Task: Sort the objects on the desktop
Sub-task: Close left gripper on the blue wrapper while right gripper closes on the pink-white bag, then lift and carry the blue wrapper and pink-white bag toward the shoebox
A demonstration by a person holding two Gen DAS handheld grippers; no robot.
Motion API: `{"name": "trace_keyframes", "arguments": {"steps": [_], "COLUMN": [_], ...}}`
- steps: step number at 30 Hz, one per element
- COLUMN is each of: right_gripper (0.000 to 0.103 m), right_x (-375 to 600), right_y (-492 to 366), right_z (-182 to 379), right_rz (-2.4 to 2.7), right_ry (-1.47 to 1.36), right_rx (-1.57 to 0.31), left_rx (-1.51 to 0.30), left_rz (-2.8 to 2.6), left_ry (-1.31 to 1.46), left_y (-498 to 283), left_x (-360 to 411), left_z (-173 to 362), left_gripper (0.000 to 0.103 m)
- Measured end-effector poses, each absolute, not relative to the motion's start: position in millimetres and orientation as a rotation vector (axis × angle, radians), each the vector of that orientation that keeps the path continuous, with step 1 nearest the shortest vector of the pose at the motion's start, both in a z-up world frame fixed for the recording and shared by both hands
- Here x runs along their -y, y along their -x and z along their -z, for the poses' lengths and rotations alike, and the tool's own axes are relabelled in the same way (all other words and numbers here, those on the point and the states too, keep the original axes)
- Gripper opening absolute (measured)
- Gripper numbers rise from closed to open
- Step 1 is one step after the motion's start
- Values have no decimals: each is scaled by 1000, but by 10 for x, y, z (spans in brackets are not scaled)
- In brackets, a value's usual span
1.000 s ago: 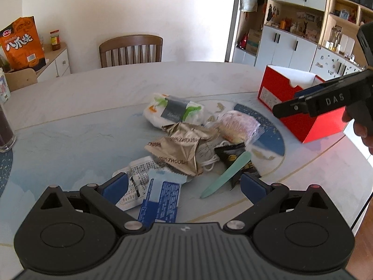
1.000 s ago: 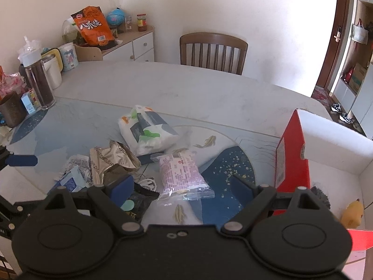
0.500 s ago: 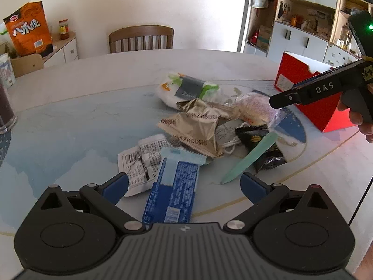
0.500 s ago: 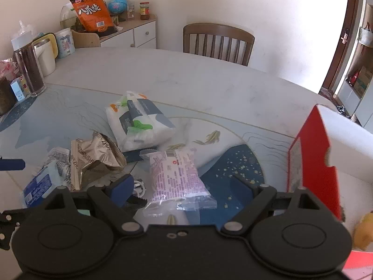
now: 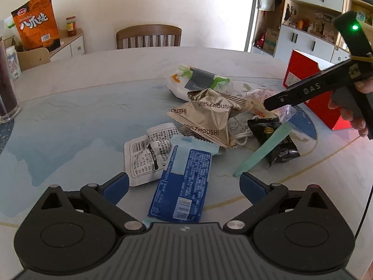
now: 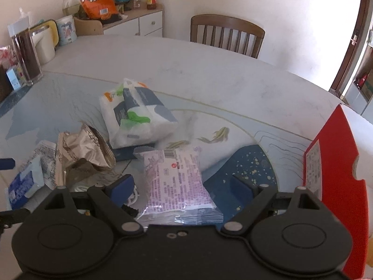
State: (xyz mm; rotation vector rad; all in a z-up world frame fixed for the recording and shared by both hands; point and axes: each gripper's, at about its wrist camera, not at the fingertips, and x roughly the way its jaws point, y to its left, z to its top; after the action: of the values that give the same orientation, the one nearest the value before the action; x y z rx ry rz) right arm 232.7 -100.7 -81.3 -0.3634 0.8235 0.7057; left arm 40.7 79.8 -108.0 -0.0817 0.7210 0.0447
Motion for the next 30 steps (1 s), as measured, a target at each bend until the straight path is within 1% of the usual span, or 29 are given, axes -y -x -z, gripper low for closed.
{"name": "trace_keyframes", "arguments": {"steps": [1, 6, 8, 9, 12, 14, 16, 17, 20, 24, 25, 30], "right_gripper": [89, 88, 88, 87, 81, 80, 76, 74, 64, 60, 58, 55], "right_x": [1004, 963, 953, 951, 950, 960, 965, 967, 956, 944, 945, 977], "right_y": [-2334, -2372, -2388, -2392, -2412, -2434, -2442, -2444, -2439, -2426, -2424, -2419], "right_z": [823, 884, 912, 925, 949, 953, 960, 964, 978, 972, 969, 929], "right_rz": [-709, -716, -710, -709, -703, -700, -699, -701, -710, -708, -704, -685], "right_ry": [364, 377, 377, 379, 374, 355, 345, 341, 340, 349, 350, 361], "right_rx": [-827, -837, -842, -841, -844, -848, -848, -850, -854, -846, -845, -836], "left_rx": [-722, -729, -728, -728, -727, -723, -720, -718, -714, -711, -711, -719], "left_rz": [-45, -47, -54, -54, -65, -72, -80, -82, -85, -93, -96, -95], "left_ry": [77, 93, 95, 94, 89, 88, 81, 77, 69, 67, 66, 70], "left_y": [-409, -418, -418, -417, -426, -423, -425, -425, -422, -418, -421, -430], "left_x": [-794, -812, -813, -811, -815, -831, -830, -829, -816, -811, -813, -819], "left_z": [1080, 1104, 1110, 1116, 1120, 1126, 1125, 1124, 1122, 1116, 1115, 1105], "left_gripper": [98, 84, 82, 77, 73, 71, 67, 64, 55, 42, 41, 38]}}
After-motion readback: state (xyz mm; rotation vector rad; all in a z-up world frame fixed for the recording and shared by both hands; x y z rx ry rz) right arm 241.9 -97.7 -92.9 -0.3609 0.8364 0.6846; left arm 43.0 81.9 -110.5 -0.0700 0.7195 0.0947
